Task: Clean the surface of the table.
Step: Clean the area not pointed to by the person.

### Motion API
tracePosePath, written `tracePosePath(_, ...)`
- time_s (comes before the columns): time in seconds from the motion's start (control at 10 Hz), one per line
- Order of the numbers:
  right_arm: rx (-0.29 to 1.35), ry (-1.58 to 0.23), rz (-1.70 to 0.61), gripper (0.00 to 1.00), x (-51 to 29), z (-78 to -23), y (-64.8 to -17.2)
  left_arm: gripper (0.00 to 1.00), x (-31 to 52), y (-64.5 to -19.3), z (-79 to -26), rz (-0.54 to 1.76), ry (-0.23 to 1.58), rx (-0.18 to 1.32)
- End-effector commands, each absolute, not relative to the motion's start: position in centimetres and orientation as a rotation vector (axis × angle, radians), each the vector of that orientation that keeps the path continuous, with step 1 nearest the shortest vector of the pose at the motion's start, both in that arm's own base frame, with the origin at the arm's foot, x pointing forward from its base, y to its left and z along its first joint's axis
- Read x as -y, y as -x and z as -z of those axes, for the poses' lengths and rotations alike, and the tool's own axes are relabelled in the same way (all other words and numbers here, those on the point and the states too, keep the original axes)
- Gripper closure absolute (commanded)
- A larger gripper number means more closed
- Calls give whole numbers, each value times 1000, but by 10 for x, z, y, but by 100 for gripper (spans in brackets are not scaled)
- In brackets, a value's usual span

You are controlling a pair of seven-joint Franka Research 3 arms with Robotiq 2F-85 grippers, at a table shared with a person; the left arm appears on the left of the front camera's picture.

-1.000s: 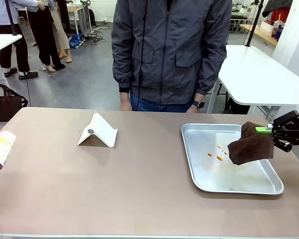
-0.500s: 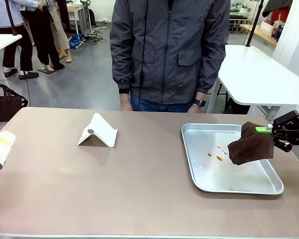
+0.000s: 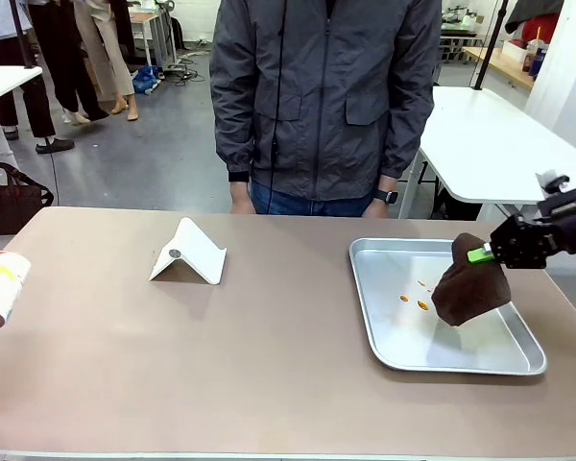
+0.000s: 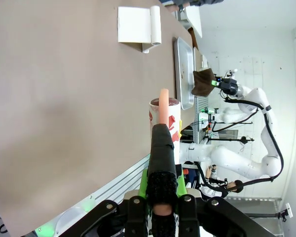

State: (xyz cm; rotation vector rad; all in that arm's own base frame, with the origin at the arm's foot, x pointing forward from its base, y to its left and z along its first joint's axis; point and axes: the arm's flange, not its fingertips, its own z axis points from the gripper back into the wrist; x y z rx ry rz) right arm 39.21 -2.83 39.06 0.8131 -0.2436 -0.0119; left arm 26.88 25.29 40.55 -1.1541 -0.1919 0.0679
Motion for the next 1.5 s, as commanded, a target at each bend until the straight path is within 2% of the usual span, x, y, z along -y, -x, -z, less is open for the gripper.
tracePosePath(0.0, 330, -537, -36, 90, 17, -392, -400, 78, -252, -268, -409, -66, 1154, 197)
tracePosePath(0.2, 326, -356, -88, 90, 7, -397, -413, 78, -252, -268, -409, -66, 1154, 197)
tracePosePath(0.4, 386, -300, -117, 90, -5, -406, -418, 78, -252, -268, -409, -66, 1154, 197)
tracePosePath(0.6, 422, -166, -51, 90, -17, -393, -432, 78, -252, -268, -409, -66, 1154, 197)
tracePosePath(0.8, 401, -205, -135, 90, -31, -381, -445, 78, -252, -268, -409, -66, 1154, 197)
tracePosePath(1.4, 226, -255, -171, 90, -69, -321, -477, 78, -252, -268, -409, -66, 1154, 197)
